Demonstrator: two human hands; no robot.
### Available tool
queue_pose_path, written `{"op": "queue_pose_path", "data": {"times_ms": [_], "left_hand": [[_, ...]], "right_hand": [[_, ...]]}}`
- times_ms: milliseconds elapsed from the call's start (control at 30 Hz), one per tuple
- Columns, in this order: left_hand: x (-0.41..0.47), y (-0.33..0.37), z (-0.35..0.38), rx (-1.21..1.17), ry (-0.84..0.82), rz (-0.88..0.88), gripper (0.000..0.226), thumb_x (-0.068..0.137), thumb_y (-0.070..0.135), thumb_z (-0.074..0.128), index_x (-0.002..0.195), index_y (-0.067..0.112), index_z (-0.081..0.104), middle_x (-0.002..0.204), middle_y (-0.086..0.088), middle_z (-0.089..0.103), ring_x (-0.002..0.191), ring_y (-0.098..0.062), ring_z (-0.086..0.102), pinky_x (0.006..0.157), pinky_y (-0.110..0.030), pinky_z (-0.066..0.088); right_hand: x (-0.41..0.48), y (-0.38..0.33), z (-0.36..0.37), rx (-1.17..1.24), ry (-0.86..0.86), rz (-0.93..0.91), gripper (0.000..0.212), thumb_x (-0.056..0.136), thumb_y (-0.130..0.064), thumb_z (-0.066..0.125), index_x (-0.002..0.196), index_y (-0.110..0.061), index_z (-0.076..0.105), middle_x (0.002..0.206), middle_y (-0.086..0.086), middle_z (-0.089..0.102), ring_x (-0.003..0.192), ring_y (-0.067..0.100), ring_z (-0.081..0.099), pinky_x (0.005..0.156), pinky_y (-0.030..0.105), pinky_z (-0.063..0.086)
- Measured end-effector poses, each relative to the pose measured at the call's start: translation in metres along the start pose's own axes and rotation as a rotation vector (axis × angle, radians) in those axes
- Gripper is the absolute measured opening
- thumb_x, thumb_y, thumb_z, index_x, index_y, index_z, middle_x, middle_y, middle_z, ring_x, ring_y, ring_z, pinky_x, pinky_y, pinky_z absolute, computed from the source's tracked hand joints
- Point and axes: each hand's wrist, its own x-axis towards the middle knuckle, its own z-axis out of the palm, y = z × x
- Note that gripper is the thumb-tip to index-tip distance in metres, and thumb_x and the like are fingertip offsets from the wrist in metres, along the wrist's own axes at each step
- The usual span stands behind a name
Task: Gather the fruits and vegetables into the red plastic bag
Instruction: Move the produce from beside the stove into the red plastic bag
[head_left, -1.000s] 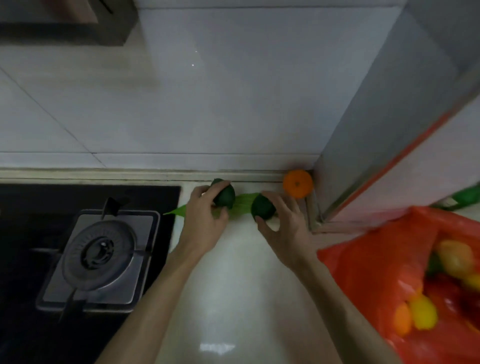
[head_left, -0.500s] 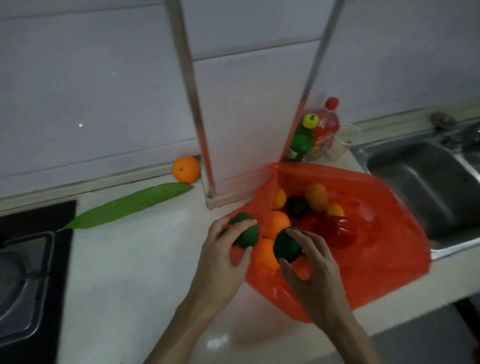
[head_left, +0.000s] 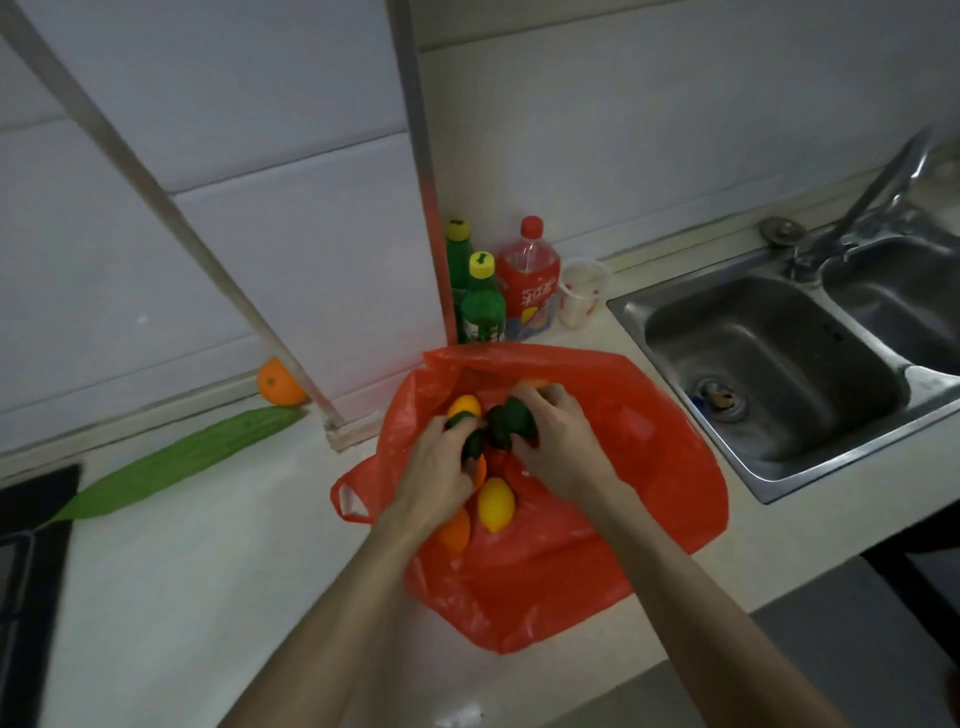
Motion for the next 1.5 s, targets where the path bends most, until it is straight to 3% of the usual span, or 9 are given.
{"op": "queue_pose_path", "data": {"times_ms": [167,333,467,733,900,1033,1200,1400,1500], "left_hand": [[0.032,-0.008,-0.001,0.051,0.007,-0.015,0.054,0.083,0.000,0.052,0.132,0.022,0.051,0.124,-0.014,0.051,0.117,-0.034,0.048,0.100,-0.039,0.039],[0.038,-0.007,-0.008,0.052,-0.011,-0.031,0.055,0.087,0.004,0.051,0.136,0.026,0.045,0.125,-0.013,0.051,0.119,-0.032,0.047,0.102,-0.039,0.039],[0.020,0.000,-0.026,-0.028,0.114,0.050,0.040,0.086,0.015,0.055,0.125,0.022,0.053,0.120,-0.003,0.060,0.110,-0.022,0.055,0.094,-0.038,0.047],[-0.055,-0.030,-0.087,-0.117,0.338,0.039,0.021,0.085,0.022,0.058,0.105,0.026,0.061,0.092,0.009,0.062,0.083,-0.009,0.059,0.075,-0.036,0.053],[-0.094,-0.086,-0.112,0.010,0.386,-0.110,0.025,0.086,0.026,0.056,0.110,0.030,0.057,0.097,0.007,0.062,0.086,-0.013,0.059,0.075,-0.038,0.052],[-0.117,-0.135,-0.141,0.045,0.413,-0.219,0.024,0.087,0.027,0.057,0.111,0.028,0.058,0.100,0.007,0.063,0.089,-0.012,0.059,0.074,-0.035,0.052],[-0.121,-0.210,-0.174,0.078,0.403,-0.309,0.026,0.087,0.027,0.058,0.113,0.025,0.060,0.100,0.004,0.064,0.091,-0.017,0.060,0.071,-0.032,0.048],[-0.087,-0.289,-0.201,0.117,0.270,-0.307,0.053,0.080,0.022,0.064,0.130,0.023,0.050,0.108,-0.012,0.060,0.104,-0.032,0.053,0.082,-0.043,0.049],[-0.070,-0.315,-0.205,0.152,0.194,-0.332,0.067,0.078,0.029,0.064,0.141,0.029,0.039,0.119,-0.014,0.055,0.111,-0.035,0.048,0.088,-0.046,0.046]], "right_hand": [[0.037,0.010,0.012,-0.167,-0.235,0.018,0.054,0.082,-0.017,0.061,0.132,-0.021,0.040,0.128,0.020,0.045,0.116,0.043,0.044,0.099,0.048,0.041],[0.042,0.011,0.010,-0.224,-0.292,0.038,0.056,0.085,-0.017,0.059,0.136,-0.021,0.038,0.133,0.020,0.041,0.120,0.043,0.043,0.099,0.049,0.042],[0.029,0.001,-0.003,-0.232,-0.235,0.059,0.051,0.088,-0.025,0.056,0.135,-0.024,0.036,0.129,0.015,0.043,0.119,0.039,0.044,0.085,0.047,0.049],[-0.017,-0.071,-0.020,-0.122,-0.004,-0.149,0.027,0.093,-0.034,0.051,0.117,-0.022,0.051,0.097,0.001,0.059,0.086,0.022,0.057,0.058,0.035,0.047],[-0.027,-0.131,0.010,-0.033,-0.050,-0.247,0.023,0.092,-0.035,0.048,0.111,-0.025,0.054,0.095,-0.003,0.062,0.086,0.020,0.059,0.063,0.040,0.051],[-0.013,-0.178,0.051,-0.002,-0.072,-0.314,0.027,0.088,-0.033,0.048,0.110,-0.023,0.060,0.099,0.000,0.068,0.088,0.021,0.064,0.068,0.025,0.046],[0.025,-0.236,0.105,0.030,-0.138,-0.342,0.027,0.092,-0.031,0.052,0.117,-0.022,0.055,0.097,0.000,0.066,0.076,0.016,0.061,0.065,0.033,0.053],[0.097,-0.257,0.168,-0.034,-0.140,-0.285,0.040,0.086,-0.026,0.054,0.123,-0.015,0.047,0.100,0.017,0.065,0.087,0.039,0.062,0.068,0.036,0.047],[0.129,-0.254,0.191,-0.099,-0.073,-0.254,0.060,0.078,-0.039,0.043,0.129,-0.008,0.049,0.111,0.028,0.058,0.100,0.047,0.056,0.080,0.045,0.050]]}}
